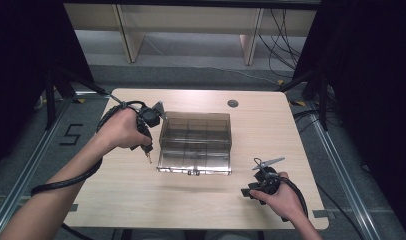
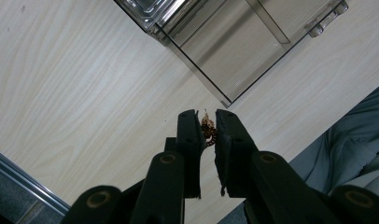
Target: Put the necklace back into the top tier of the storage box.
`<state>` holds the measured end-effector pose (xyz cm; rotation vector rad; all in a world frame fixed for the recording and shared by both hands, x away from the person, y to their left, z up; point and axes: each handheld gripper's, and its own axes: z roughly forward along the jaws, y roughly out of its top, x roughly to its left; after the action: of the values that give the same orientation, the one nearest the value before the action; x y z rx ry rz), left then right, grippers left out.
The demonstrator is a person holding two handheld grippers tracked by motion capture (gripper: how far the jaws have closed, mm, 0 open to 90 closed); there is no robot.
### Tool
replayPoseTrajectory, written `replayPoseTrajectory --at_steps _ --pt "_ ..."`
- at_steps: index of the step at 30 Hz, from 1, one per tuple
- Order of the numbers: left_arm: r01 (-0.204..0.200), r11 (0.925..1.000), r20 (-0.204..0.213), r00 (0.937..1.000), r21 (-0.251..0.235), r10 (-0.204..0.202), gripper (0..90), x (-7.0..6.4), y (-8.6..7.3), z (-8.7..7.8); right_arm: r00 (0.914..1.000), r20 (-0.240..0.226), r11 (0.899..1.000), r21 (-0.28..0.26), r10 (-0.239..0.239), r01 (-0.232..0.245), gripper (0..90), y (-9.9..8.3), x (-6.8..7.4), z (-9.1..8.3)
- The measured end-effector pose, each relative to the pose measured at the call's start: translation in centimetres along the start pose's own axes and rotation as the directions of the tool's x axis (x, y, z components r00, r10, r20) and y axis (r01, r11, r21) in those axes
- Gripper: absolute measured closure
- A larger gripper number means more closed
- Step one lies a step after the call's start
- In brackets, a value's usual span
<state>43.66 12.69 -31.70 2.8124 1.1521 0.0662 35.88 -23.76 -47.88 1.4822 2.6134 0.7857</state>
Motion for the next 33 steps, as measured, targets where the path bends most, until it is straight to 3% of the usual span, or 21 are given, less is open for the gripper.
replayPoseTrajectory --at_steps 6,11,13,18,24,26,30,31,33 --pt "-0.016 0.9999 -0.004 0.9999 0.004 0.016 79.6 -0.2 0.4 -0.1 0.9999 -0.014 1.0 -0.005 -0.01 0.01 58.1 0.0 0.0 -0.1" --pt "-0.018 0.9998 -0.003 0.9998 -0.003 0.018 79.6 -0.5 0.7 -0.2 1.0 0.002 1.0 0.0 -0.003 0.003 58.0 0.0 -0.1 0.0" --pt "-0.017 0.9998 -0.004 0.9998 -0.006 0.017 79.6 -0.7 0.8 -0.3 0.9997 -0.017 1.0 -0.01 -0.015 0.015 58.1 0.0 -0.1 0.0" --pt "-0.032 0.9995 -0.005 0.9995 -0.002 0.032 79.6 -1.0 1.1 -0.3 1.0 0.003 1.0 -0.009 0.001 -0.001 58.0 0.0 0.0 -0.1" --pt "-0.062 0.9981 -0.012 0.998 0.001 0.062 79.6 -1.1 1.5 -0.3 0.9997 -0.018 1.0 -0.01 -0.015 0.014 58.1 0.0 -0.1 0.0" --pt "-0.046 0.9989 -0.007 0.9989 0.002 0.046 79.6 -1.3 1.6 -0.4 1.0 0.002 1.0 0.0 -0.002 0.002 58.0 0.0 0.0 0.0" --pt "-0.043 0.9991 -0.003 0.9991 -0.005 0.043 79.6 -1.6 1.9 -0.4 0.9998 -0.016 1.0 -0.011 -0.013 0.013 58.1 0.0 0.0 0.0" --pt "-0.076 0.9971 -0.013 0.997 0.0 0.076 79.6 -1.5 2.0 -0.4 0.9998 -0.017 1.0 -0.01 -0.013 0.013 58.0 0.0 0.0 0.0" --pt "-0.058 0.9983 -0.006 0.9983 0.009 0.058 79.6 -1.7 2.1 -0.4 0.9999 -0.013 1.0 -0.005 -0.01 0.01 58.1 0.0 -0.1 0.0"
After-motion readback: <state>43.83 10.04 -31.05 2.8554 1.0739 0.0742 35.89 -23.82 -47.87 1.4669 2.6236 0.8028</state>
